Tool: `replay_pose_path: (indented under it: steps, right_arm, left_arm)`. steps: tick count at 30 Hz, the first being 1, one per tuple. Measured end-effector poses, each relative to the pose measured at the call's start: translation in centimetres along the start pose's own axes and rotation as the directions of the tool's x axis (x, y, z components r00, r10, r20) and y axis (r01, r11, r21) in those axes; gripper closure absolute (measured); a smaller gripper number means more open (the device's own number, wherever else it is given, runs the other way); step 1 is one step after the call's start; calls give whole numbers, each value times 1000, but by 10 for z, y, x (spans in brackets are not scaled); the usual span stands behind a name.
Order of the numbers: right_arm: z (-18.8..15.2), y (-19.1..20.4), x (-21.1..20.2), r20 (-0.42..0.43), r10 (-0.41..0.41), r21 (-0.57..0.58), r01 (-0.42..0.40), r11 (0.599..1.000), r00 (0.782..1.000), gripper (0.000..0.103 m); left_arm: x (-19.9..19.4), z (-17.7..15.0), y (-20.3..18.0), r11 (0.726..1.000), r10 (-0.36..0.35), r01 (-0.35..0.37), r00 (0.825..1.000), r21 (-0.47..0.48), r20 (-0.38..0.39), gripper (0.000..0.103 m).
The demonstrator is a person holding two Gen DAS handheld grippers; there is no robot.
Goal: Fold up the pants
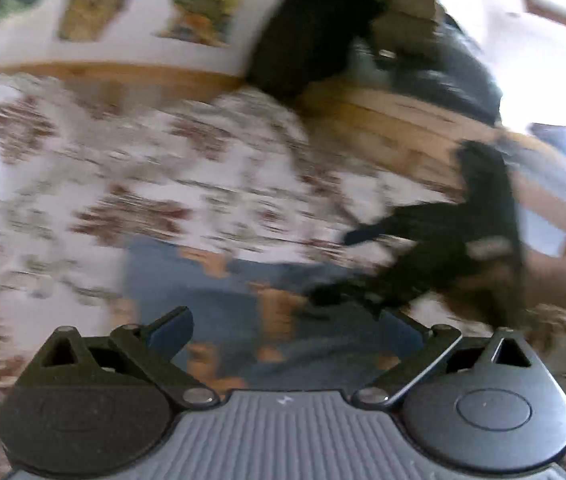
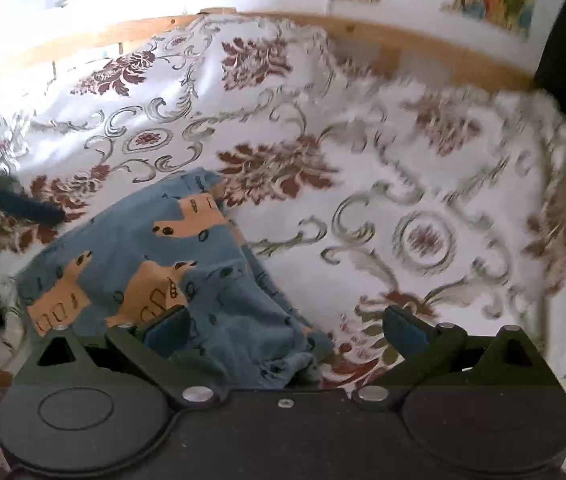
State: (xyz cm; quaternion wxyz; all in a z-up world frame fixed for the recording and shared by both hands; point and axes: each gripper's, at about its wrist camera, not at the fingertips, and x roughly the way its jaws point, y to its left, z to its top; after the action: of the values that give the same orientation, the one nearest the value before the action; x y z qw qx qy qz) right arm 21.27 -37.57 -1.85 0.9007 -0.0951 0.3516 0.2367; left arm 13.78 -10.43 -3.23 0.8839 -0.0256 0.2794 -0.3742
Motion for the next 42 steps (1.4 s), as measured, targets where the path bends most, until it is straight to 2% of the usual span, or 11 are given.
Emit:
replay_pose_path:
  steps: [4,7,11,18,21,24,27,29,33,39,42]
  right_arm:
    - [0,-11,7,-27,30,60,-28,998,999,1]
    - [-4,-23,6,-13,50,158,-48,986,999,1]
    - [-6,-20,16,-87,-101,88,109,990,991,1]
    - [2,-12,14,-54,-221,36,223,974,974,1]
    - [15,-19,0,-28,-121,103,123,987,992,1]
    - [22,-21,-11,39,-35,204,26,979,999,1]
    - [17,-9,5,9,-44,185,42,982,999,1]
    - [2,3,24,-72,-120,100,127,987,990,1]
    - [-21,-3,17,-31,-175,186,178,966,984,1]
    - [-55,-4,-44,69,-225,475,166,864,972,1]
    - [-69,15,-61,93,-235,490,161,857,968,1]
  left_arm:
    - [29,-10,-2,982,-189,185,971,-41,-147,3]
    - [47,-29,-2,980,-198,183,939,-77,-280,3]
    - [46,-35,-22,981,-167,192,927,41,-336,1]
    - [37,-48,-38,975,-150,200,914,97,-377,1]
    - [24,-36,-24,974,-223,225,903,-38,-368,1]
    - [-1,-17,1,954,-278,235,929,-188,-246,1]
    - [-15,-2,26,958,-182,141,972,-249,-152,0]
    - [-15,-1,40,961,-16,-30,986,-275,-164,0]
    - [-3,-19,63,904,209,-313,917,-291,-339,1]
    - [-17,-22,61,898,219,-331,907,-289,-359,0]
    - [-25,-21,59,884,211,-337,906,-323,-368,0]
